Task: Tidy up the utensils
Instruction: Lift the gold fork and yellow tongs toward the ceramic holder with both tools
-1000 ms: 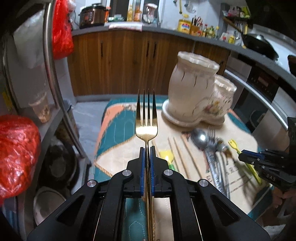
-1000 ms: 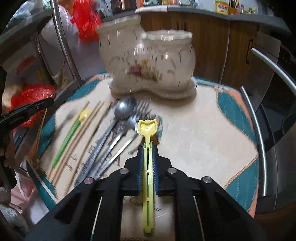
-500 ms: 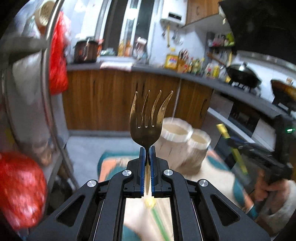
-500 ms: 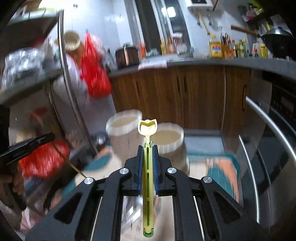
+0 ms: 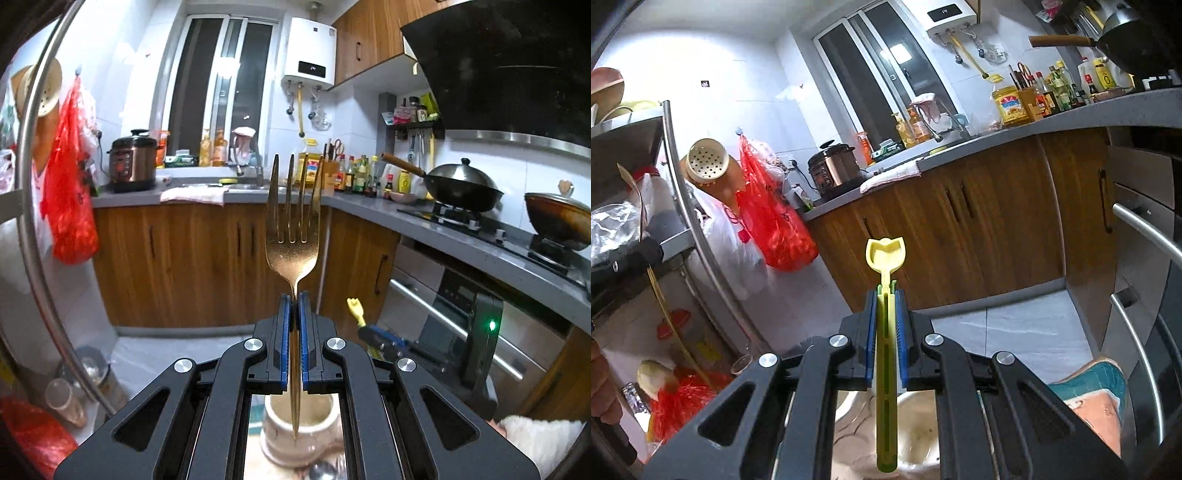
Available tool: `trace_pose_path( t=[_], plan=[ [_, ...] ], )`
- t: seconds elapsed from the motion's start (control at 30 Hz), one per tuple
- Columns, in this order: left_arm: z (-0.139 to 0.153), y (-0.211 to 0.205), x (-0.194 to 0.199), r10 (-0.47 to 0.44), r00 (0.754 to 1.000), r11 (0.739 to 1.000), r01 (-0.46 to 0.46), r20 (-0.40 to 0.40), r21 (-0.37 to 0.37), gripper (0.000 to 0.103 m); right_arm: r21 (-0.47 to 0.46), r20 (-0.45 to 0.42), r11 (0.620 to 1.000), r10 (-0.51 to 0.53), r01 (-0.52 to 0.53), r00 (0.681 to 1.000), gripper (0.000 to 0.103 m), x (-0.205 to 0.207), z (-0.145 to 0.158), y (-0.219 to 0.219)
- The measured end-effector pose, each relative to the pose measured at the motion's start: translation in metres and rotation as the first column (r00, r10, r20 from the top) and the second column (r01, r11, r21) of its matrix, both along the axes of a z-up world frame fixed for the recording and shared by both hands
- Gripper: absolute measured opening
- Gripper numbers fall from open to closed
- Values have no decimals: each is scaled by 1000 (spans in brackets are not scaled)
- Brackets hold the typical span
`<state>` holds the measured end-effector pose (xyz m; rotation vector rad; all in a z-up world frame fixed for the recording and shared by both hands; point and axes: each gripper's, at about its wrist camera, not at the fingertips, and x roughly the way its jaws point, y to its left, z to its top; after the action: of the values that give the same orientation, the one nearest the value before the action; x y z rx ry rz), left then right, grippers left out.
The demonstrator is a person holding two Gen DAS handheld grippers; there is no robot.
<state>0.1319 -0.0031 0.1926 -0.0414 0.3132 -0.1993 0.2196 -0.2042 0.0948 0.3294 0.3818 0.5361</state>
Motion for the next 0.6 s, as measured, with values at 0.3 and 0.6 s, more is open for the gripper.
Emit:
trace_pose_path(
  t=[0.3,0.6],
  plan=[
    [-47,-11,43,2,995,1000,-1,-96,11,6,-89,21,995,-53,55,998,10,15,-44,12],
    [-88,-10,57,-14,977,999,25,-212,47,6,-111,-15,994,10,-12,1000,10,-2,-57,1]
  ],
)
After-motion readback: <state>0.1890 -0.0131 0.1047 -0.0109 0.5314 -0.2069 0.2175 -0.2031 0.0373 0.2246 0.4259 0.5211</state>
